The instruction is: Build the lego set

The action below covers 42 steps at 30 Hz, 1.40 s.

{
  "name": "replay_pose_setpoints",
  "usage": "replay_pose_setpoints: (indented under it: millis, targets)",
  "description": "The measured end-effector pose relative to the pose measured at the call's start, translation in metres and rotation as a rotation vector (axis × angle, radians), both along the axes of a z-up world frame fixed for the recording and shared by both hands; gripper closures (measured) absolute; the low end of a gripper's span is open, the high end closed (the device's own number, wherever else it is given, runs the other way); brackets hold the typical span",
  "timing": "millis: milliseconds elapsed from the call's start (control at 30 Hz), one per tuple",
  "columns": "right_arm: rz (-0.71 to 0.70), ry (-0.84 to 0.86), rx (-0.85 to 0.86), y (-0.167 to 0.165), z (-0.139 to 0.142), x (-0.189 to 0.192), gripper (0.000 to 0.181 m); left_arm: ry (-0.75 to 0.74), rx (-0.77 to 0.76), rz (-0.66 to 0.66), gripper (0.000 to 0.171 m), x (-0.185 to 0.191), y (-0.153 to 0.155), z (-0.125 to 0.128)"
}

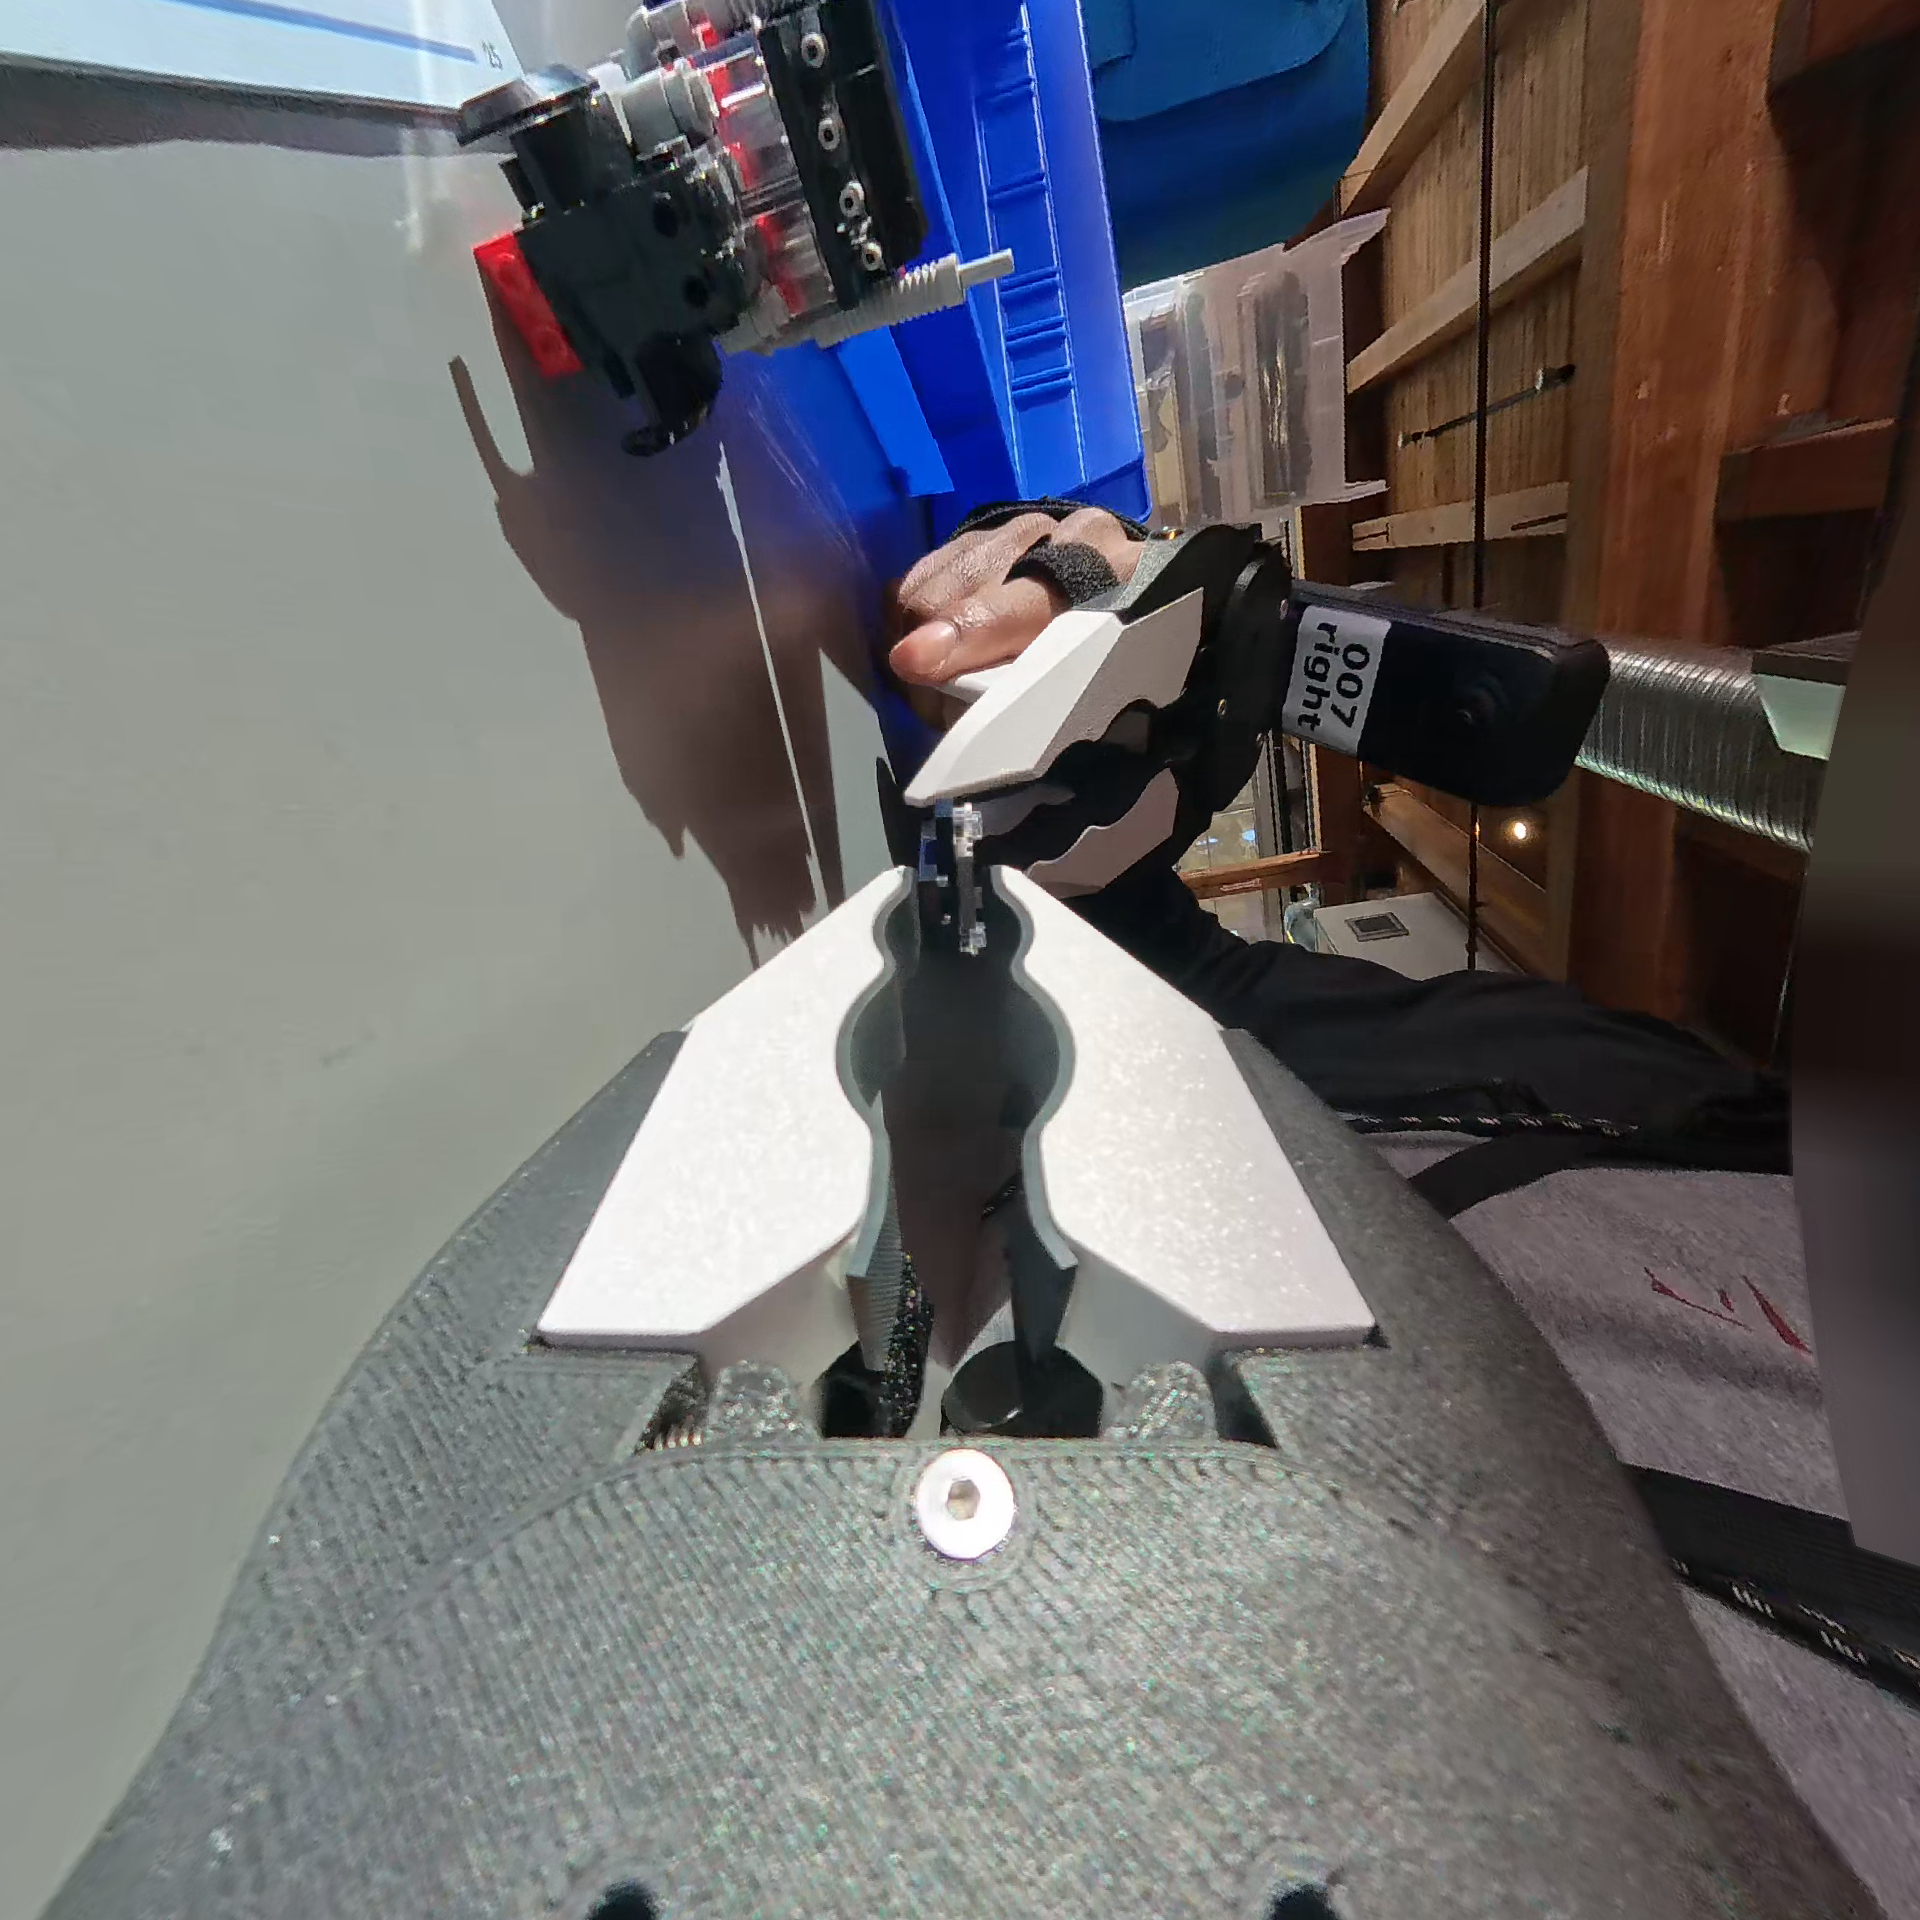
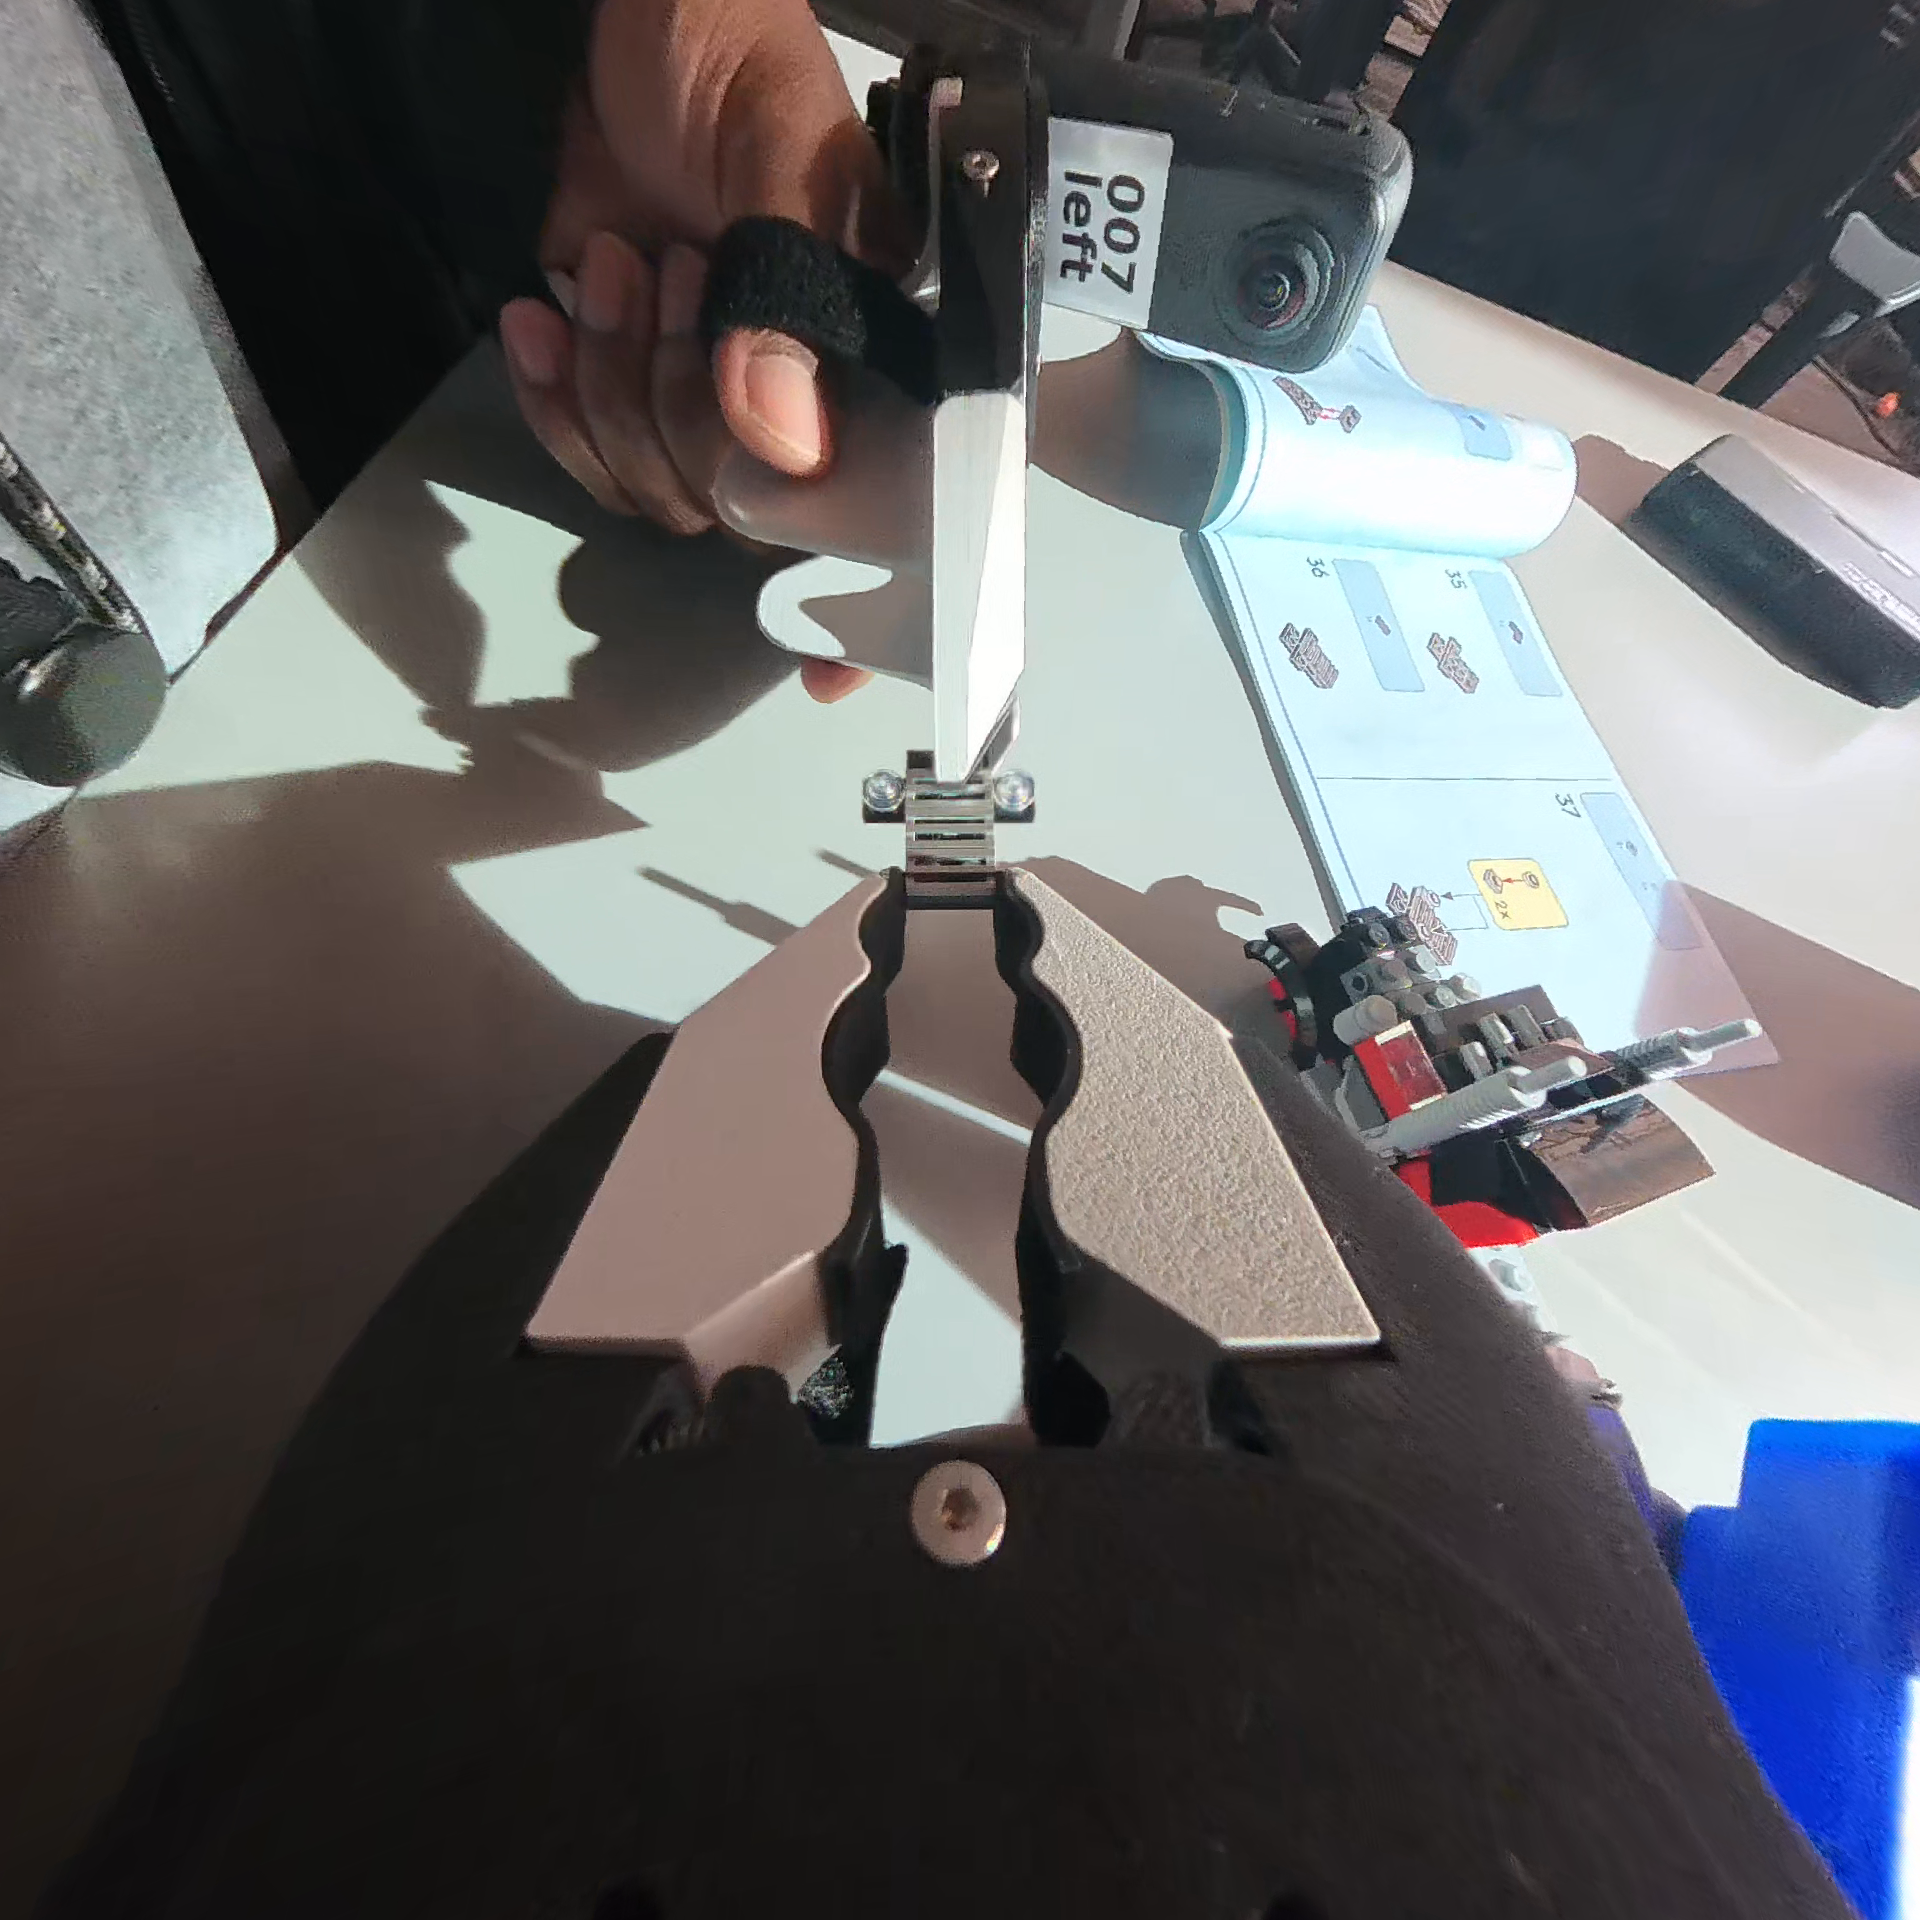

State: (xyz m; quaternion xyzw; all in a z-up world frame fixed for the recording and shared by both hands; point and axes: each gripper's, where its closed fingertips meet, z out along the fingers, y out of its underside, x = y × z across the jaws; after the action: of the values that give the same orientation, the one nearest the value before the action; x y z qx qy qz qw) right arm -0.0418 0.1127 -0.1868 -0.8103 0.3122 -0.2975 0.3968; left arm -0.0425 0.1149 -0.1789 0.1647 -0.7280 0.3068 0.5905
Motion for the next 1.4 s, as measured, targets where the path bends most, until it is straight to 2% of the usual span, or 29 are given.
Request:
replay_pose_setpoints:
  millis: [100, 200, 267, 500, 700, 867, 967, 1167, 1267, 1400]
  targets:
    - [-0.009, 0.026, 0.024, 0.000, -0.001, -0.001, 0.162, -0.031, -0.001, 0.012, 0.143, 0.004, 0.001, -0.002]
    - [-0.049, 0.094, 0.023, -0.008, -0.009, -0.002, 0.162, -0.146, -0.054, 0.037, 0.133, 0.018, 0.003, 0.000]
    - [-0.077, 0.159, 0.012, -0.015, -0.018, -0.004, 0.162, -0.218, -0.128, 0.058, 0.130, 0.030, 0.005, 0.011]
    - [-0.123, 0.279, -0.003, -0.025, -0.033, -0.003, 0.161, -0.571, -0.334, 0.118, 0.099, 0.082, 0.001, 0.049]
    - [-0.125, 0.234, 0.046, -0.027, -0.024, -0.004, 0.149, -0.871, -0.427, 0.141, 0.080, 0.129, -0.028, 0.080]
    - [-0.158, 0.169, 0.132, -0.034, -0.010, -0.002, 0.148, -1.029, -0.420, 0.083, 0.066, 0.177, -0.072, 0.099]
    - [-0.188, 0.161, 0.188, -0.041, -0.006, 0.001, 0.148, -1.120, -0.406, -0.074, 0.061, 0.190, -0.101, 0.083]
    - [-0.285, 0.117, 0.171, -0.057, -0.003, 0.008, 0.147, -1.286, -0.215, -0.381, 0.060, 0.193, -0.125, 0.007]
    - [-0.313, 0.042, 0.156, -0.066, 0.005, 0.013, 0.147, -1.283, -0.161, -0.445, 0.060, 0.195, -0.129, -0.017]
    - [-0.333, -0.121, 0.215, -0.073, 0.035, 0.018, 0.148, -1.266, -0.145, -0.468, 0.061, 0.200, -0.130, -0.028]
